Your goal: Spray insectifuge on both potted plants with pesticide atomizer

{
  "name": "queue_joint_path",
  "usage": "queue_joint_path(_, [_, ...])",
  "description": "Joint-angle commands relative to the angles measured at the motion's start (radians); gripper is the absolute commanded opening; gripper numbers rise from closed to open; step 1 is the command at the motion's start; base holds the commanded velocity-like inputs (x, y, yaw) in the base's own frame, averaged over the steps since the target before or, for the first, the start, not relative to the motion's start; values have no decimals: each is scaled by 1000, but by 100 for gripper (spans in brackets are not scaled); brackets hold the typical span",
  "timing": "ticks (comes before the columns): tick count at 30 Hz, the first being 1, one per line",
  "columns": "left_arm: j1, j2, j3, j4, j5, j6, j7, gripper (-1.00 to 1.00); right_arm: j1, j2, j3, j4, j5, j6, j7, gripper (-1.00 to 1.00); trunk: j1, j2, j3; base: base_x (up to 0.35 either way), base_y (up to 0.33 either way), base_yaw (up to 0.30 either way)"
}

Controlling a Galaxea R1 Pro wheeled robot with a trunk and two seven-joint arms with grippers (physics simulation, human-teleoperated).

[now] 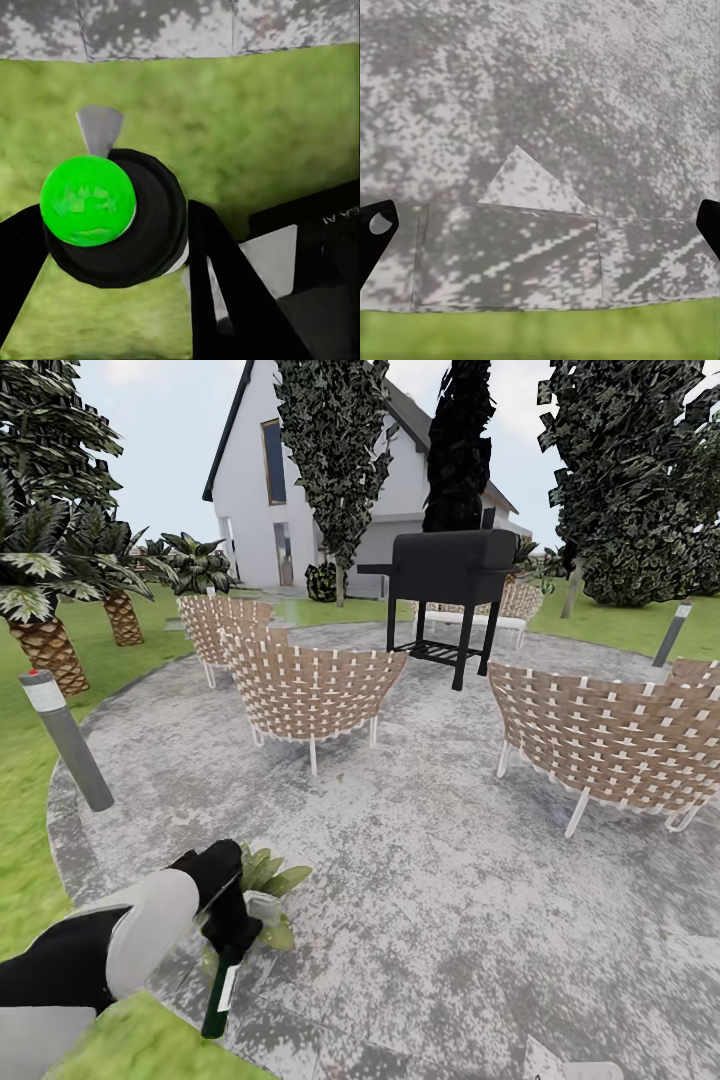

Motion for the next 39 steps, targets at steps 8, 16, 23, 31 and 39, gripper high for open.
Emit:
queue_joint_path(8, [-206,-7,-223,68,-74,2,-318,-100,-1,-3,-3,5,14,-4,-2,100,0,0,-1,0,0,0])
queue_joint_path(16, [-271,0,-624,17,-176,-15,-847,-100,-1,-3,-2,6,15,-4,-1,100,0,0,-1,0,0,0])
queue_joint_path(23, [-264,-10,-673,-52,-181,-15,-847,-100,-1,0,-3,5,14,-3,-1,100,0,0,-1,186,0,0])
queue_joint_path(31, [-254,-11,-673,-53,-180,-15,-847,-100,-1,0,-3,3,14,-3,-3,100,0,0,-1,224,0,0])
queue_joint_path(39, [-209,-11,-669,-52,-177,-16,-847,-100,-1,0,-3,3,14,-3,-3,100,0,0,-1,6,0,0])
